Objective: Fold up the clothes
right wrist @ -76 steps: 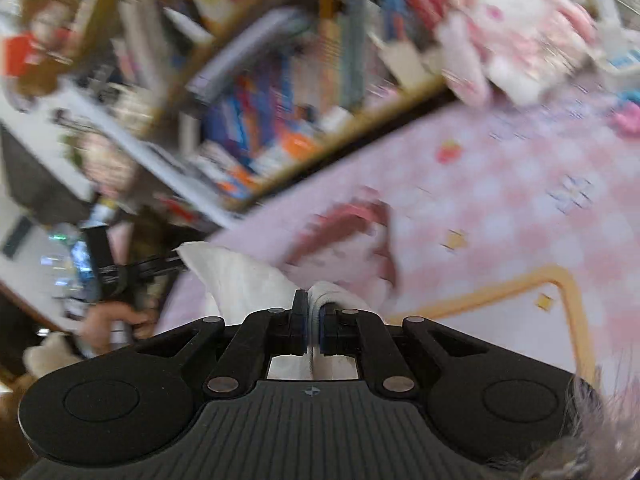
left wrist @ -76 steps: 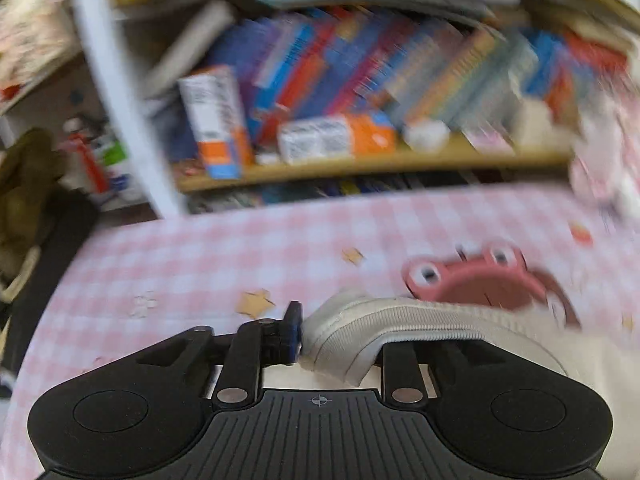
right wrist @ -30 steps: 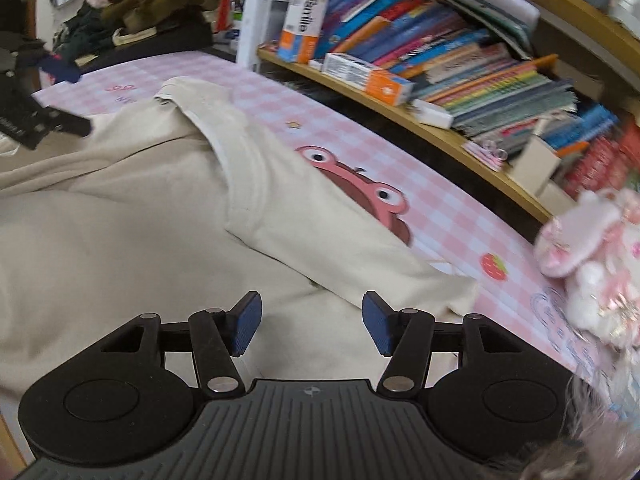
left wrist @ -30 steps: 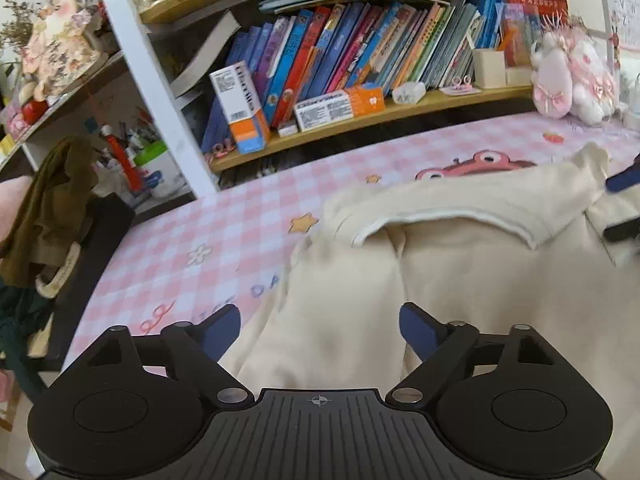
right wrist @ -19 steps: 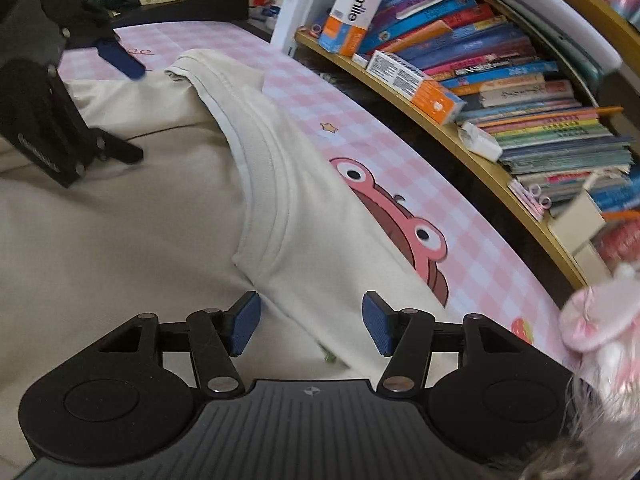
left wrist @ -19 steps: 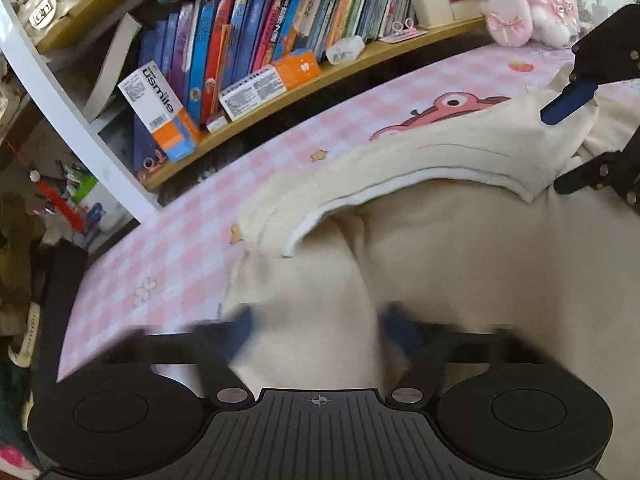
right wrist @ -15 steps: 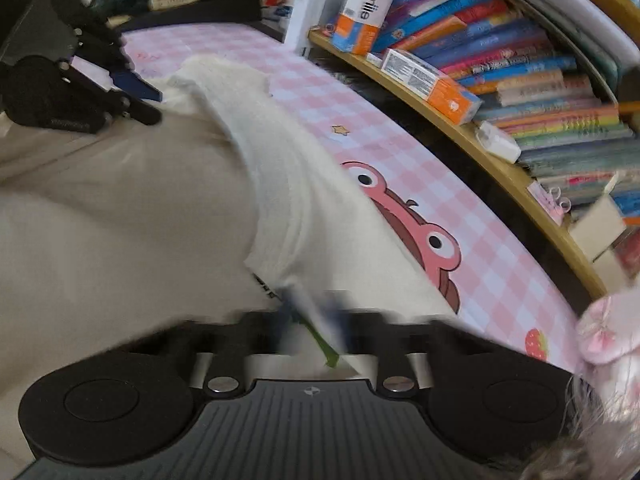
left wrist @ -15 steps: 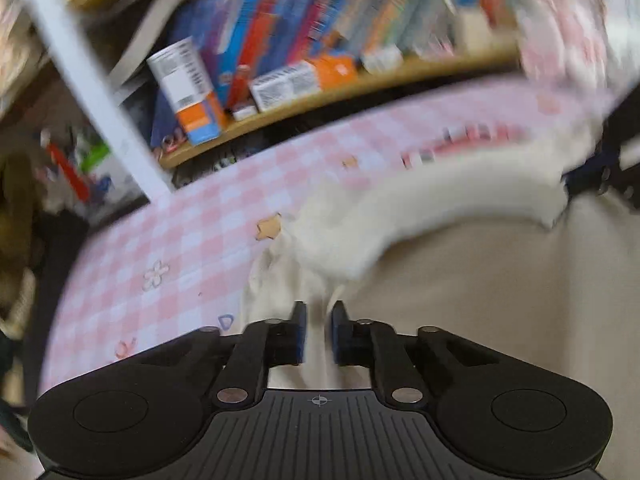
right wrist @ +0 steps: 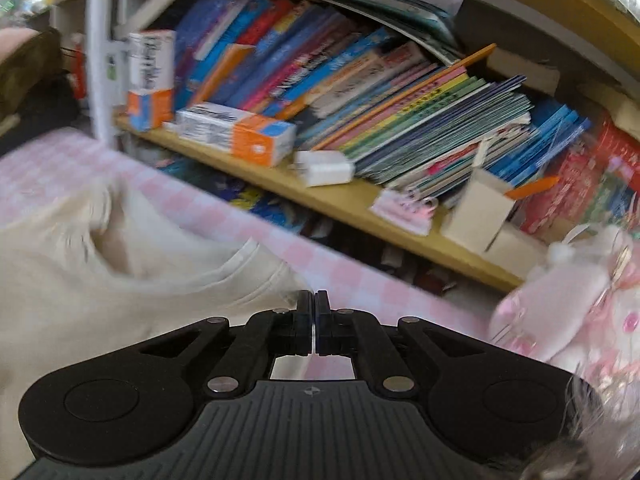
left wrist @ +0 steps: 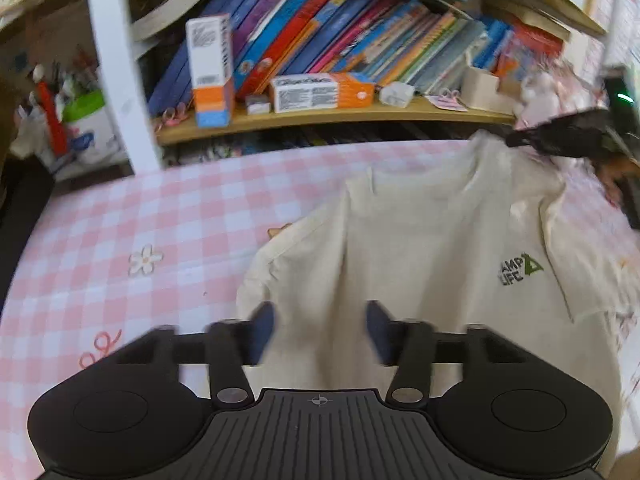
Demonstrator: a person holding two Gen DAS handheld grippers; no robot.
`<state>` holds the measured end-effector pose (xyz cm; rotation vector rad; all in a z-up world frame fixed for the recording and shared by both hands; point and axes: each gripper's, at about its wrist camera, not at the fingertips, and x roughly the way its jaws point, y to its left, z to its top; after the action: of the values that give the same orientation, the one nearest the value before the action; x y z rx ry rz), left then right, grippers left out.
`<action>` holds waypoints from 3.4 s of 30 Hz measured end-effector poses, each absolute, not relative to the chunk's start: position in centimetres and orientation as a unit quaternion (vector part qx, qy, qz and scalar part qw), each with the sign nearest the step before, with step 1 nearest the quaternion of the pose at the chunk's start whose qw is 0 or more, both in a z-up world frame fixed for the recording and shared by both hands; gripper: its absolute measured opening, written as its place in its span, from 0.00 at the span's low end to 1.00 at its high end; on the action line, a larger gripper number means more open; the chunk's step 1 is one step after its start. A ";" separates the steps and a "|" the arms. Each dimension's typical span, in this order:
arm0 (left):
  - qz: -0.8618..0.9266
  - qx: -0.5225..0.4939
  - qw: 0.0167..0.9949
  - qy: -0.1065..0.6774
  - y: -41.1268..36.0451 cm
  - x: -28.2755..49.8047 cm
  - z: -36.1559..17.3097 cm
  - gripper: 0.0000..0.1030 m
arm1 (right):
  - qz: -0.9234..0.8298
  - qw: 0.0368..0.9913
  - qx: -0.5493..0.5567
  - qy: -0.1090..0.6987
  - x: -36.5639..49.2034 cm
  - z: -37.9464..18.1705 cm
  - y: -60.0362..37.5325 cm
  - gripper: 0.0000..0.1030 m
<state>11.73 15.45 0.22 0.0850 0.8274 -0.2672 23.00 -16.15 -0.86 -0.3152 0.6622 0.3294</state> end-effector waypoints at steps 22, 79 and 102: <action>-0.067 -0.004 0.890 0.452 18.5 15.0 -4.2 0.03 | 0.105 0.901 -0.007 0.421 6.7 -3.3 -23.1 0.40; 0.138 -0.036 0.929 0.341 9.1 -5.6 1.0 0.87 | 0.110 0.929 -0.054 0.348 11.9 0.0 -27.4 0.03; 0.126 -0.015 0.910 0.395 7.1 -6.8 -0.1 0.87 | 0.074 0.903 -0.023 0.422 15.5 -4.9 -32.6 0.49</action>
<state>-6.77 7.05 -0.15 -0.0304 0.8156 0.2595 15.51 -32.57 -4.91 -0.0481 0.8733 0.1536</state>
